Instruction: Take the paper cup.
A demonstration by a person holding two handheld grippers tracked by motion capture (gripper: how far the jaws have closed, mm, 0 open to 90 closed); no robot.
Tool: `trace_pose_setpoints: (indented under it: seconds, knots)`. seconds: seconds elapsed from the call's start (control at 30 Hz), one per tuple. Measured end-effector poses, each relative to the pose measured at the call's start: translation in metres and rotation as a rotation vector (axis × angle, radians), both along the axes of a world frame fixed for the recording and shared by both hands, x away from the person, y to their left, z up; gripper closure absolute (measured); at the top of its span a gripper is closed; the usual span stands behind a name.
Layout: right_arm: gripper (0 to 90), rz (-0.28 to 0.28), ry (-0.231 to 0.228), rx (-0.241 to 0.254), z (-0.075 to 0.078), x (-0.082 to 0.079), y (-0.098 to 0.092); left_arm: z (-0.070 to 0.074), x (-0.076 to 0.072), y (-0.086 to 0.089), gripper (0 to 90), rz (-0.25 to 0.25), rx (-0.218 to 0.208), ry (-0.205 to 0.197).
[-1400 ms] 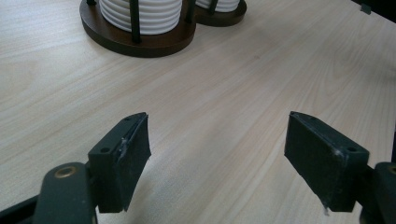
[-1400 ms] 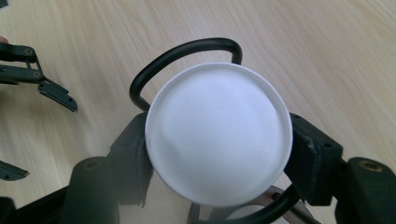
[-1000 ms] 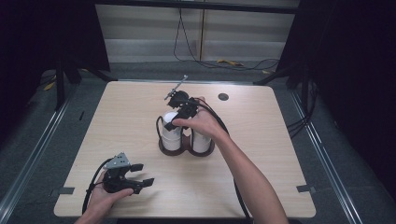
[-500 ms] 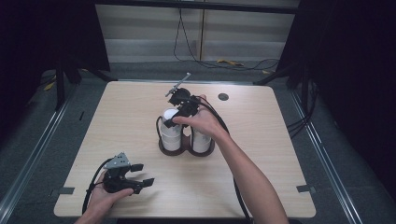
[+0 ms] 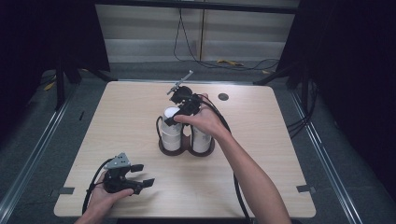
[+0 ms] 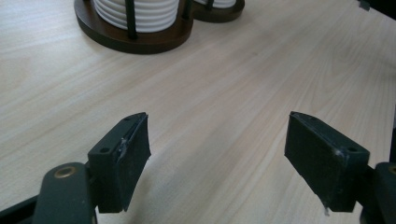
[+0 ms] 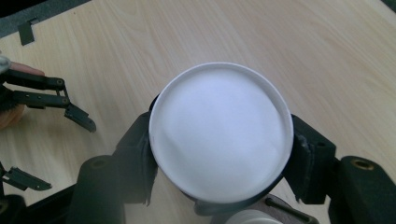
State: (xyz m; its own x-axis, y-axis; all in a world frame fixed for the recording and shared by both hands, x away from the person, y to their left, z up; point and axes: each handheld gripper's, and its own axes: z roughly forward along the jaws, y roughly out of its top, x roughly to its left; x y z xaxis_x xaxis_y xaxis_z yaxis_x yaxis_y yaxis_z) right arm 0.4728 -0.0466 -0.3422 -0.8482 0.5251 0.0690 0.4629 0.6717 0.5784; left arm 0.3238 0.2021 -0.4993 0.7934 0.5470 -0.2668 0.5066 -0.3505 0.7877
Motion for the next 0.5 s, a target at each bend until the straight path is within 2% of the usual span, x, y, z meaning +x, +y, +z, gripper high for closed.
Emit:
trace_pose_setpoints:
  seconds: [0.37,0.5]
  knots:
    - [37.0,-0.012,-0.032,0.071,0.01,0.0,-0.009,0.001,0.001,0.0,21.1,0.011,-0.004,-0.002]
    - [37.1,-0.024,-0.036,0.097,0.013,-0.001,-0.011,0.0,0.003,0.001,20.0,0.018,-0.01,0.018]
